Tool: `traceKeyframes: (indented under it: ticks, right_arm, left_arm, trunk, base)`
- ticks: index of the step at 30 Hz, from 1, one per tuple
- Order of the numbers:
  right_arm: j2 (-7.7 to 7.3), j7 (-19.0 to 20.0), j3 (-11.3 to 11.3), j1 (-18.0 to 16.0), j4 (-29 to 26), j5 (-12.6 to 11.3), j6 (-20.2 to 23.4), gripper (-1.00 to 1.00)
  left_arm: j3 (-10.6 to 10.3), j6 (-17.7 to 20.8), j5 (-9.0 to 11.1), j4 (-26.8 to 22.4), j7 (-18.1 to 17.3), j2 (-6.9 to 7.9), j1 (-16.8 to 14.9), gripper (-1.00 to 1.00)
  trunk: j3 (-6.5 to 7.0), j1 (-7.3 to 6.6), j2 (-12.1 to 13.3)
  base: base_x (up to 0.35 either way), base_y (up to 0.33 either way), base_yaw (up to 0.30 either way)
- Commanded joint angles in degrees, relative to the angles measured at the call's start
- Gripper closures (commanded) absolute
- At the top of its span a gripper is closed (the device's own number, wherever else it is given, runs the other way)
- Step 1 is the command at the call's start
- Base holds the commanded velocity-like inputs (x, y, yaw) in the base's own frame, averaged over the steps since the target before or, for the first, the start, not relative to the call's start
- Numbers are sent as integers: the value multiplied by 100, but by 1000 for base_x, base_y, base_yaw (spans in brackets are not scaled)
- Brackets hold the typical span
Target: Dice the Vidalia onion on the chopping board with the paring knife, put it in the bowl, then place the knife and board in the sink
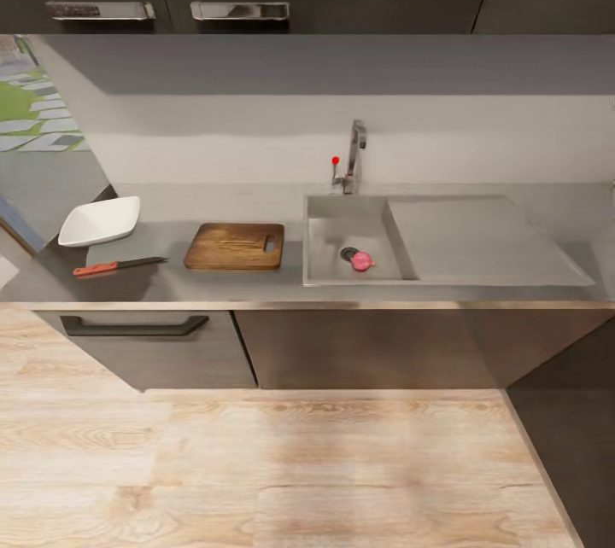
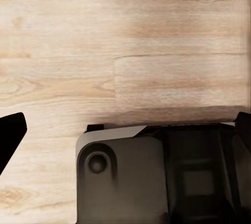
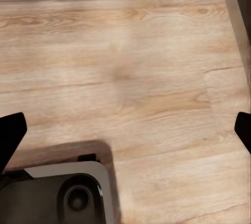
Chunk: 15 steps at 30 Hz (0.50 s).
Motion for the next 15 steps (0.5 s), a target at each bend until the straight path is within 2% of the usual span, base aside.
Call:
traceKeyframes:
  ticks: [1, 10, 15]
  right_arm:
    - [-2, -23, 12, 1, -3, -2, -8, -100]
    - [-5, -19, 12, 1, -3, -2, -6, -100]
    - [-5, -18, 12, 1, -3, -2, -4, -100]
  left_arm:
    - [1, -9, 13, -5, -1, -1, 3, -100]
    - [1, -11, 13, -4, 3, -1, 2, -100]
    - [1, -15, 13, -2, 3, -1, 2, -100]
  trunk:
    - [-8, 4, -10]
    - [-8, 4, -10]
    - [0, 4, -10]
  base:
    - [0, -314, 0]
    - [0, -309, -1]
    - [0, -106, -78]
